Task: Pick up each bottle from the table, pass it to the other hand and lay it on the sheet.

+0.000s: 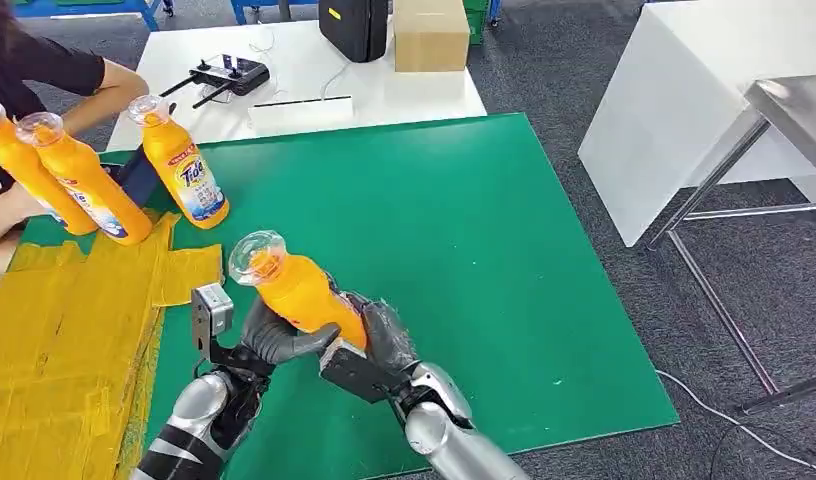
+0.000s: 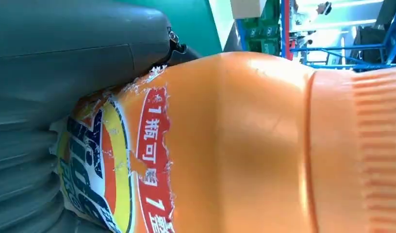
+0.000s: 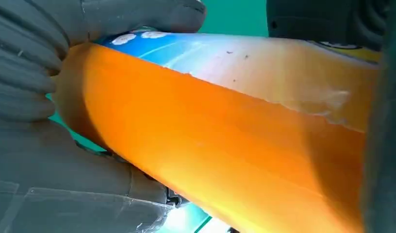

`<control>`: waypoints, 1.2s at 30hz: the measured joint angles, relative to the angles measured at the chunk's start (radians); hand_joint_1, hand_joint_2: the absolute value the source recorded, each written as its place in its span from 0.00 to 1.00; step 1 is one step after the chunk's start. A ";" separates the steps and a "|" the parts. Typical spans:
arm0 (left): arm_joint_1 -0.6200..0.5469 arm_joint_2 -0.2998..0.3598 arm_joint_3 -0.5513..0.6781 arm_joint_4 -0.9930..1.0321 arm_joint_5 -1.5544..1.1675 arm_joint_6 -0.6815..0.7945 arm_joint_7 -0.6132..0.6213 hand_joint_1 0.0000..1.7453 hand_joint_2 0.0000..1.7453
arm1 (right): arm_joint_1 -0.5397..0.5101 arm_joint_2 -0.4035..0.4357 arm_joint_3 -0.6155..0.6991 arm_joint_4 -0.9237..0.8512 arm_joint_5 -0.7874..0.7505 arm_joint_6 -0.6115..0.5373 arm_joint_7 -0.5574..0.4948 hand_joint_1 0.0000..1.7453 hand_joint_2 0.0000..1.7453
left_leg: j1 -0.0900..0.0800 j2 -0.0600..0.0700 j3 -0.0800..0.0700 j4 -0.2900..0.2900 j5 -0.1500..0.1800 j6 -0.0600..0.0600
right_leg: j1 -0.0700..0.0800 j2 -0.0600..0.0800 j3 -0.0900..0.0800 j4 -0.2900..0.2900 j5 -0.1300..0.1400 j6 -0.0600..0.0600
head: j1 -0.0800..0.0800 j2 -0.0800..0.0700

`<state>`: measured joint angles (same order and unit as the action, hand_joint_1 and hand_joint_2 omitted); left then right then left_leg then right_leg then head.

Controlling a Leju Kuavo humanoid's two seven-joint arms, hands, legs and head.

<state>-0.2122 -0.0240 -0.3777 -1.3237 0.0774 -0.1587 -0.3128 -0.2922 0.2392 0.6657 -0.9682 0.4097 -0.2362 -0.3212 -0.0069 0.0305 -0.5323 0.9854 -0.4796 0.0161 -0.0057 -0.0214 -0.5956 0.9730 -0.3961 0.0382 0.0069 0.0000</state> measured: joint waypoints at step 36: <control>0.003 0.292 0.229 0.079 -1.640 0.632 0.433 1.00 1.00 | 0.307 -0.088 -0.327 -0.576 -0.298 0.003 -0.108 0.00 1.00 | 0.001 0.000 -0.001 0.000 0.001 -0.001 | 0.001 0.000 -0.001 0.000 0.000 0.000 | 0.000 0.000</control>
<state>-0.2089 0.2675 -0.1484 -1.2447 -1.5625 0.4730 0.1206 0.0144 0.1511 0.3387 -1.5442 0.1118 -0.2327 -0.4288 -0.0058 0.0309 -0.5328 0.9854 -0.4789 0.0151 -0.0044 -0.0212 -0.5964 0.9731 -0.3961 0.0379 0.0069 0.0000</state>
